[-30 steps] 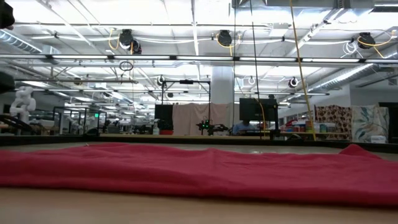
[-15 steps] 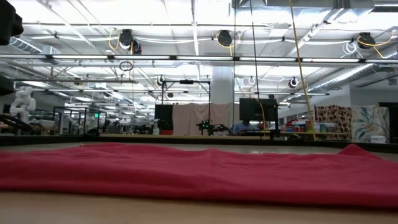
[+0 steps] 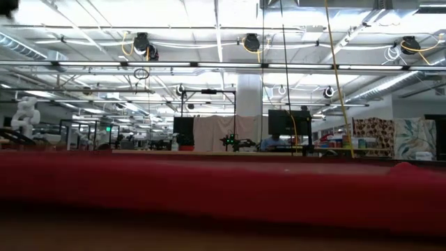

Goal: Roll towel
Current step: Roll the red towel

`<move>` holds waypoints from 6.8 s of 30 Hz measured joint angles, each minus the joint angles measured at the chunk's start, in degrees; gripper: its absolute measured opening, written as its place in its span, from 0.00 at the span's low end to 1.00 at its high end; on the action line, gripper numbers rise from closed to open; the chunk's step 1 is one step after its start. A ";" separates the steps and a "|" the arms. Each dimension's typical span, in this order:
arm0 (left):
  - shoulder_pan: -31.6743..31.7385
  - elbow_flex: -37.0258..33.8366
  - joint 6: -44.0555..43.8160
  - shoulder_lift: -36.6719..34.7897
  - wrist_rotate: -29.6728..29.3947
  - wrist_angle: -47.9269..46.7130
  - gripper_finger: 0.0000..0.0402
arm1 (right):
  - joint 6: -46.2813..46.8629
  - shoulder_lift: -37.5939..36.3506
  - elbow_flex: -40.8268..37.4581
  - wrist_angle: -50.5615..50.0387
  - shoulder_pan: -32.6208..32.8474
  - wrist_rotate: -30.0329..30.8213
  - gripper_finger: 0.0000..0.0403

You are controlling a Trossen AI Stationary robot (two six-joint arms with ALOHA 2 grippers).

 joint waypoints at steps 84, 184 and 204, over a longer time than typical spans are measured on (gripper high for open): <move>10.63 -0.30 -0.21 -10.87 -0.52 -2.72 0.00 | 1.68 -32.21 0.18 -34.96 -16.20 -15.34 0.00; 12.09 -8.82 3.17 -8.47 -8.78 -4.95 0.28 | 1.90 -30.00 0.18 -34.90 -15.72 -14.14 0.34; 16.03 -9.19 5.98 -8.55 -0.11 2.37 0.01 | 2.02 -30.00 0.18 -34.45 -14.75 -14.00 0.34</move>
